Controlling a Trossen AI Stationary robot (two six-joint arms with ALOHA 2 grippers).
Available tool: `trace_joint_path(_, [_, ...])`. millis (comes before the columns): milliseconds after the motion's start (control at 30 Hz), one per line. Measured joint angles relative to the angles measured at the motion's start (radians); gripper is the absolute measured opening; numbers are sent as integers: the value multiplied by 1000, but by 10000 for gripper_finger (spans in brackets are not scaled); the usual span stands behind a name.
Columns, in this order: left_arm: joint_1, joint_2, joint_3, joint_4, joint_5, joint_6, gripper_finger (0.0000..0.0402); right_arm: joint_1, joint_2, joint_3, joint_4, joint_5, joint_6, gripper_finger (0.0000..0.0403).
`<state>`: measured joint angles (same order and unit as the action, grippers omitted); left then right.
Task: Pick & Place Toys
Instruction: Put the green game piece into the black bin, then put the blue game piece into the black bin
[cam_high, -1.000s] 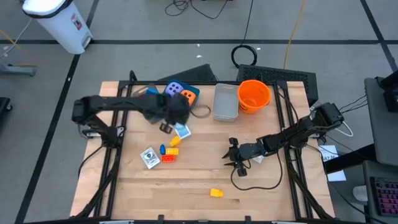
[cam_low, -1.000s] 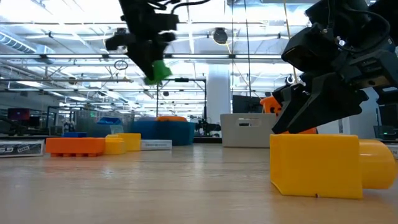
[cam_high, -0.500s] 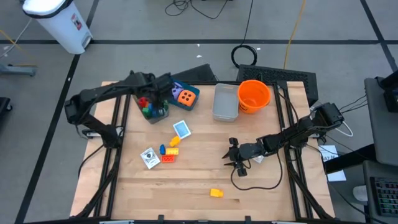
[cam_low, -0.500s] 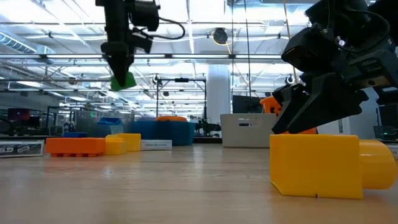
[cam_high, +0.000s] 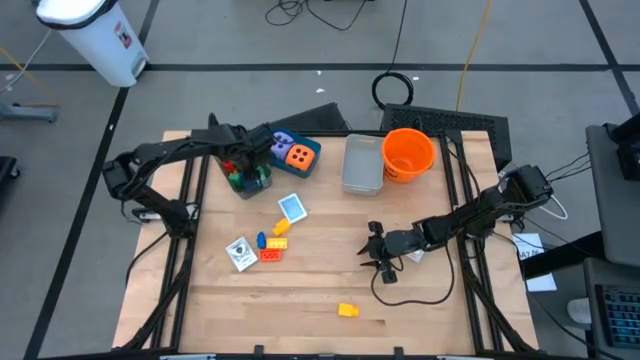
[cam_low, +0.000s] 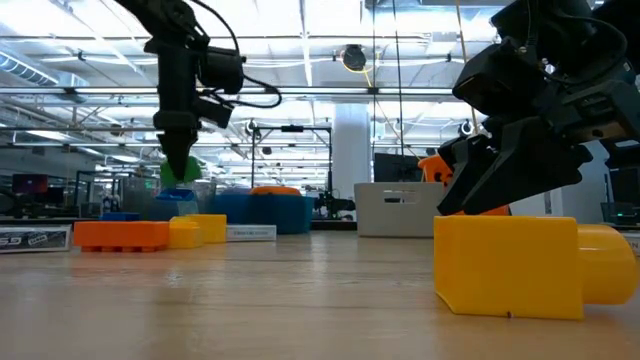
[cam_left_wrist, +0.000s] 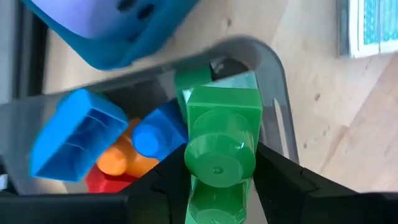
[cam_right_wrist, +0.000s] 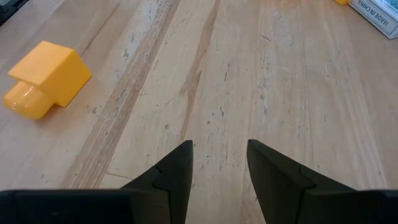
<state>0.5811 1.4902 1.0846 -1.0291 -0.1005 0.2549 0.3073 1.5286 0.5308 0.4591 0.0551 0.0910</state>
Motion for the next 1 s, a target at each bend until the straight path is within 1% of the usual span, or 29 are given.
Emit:
trace_joint_path(233, [2,0,-23,18,13,1,157,0,0,0,0,0,-1,144])
trace_joint_path(333, [2,0,-23,58,14,-5,160,0,0,0,0,0,-1,144])
trace_joint_path(500, [2,0,-23,116,-10,-22,188,0,0,0,0,0,0,144])
trace_joint_path(733, [0,0,-23,118,-12,-33,229,0,0,0,0,0,0,144])
trace_joint_path(867, [0,0,-14,114,-13,-29,236,0,0,0,0,0,-1,144])
trace_joint_path(1000, [0,0,24,106,-13,-37,236,0,0,0,0,0,-5,144])
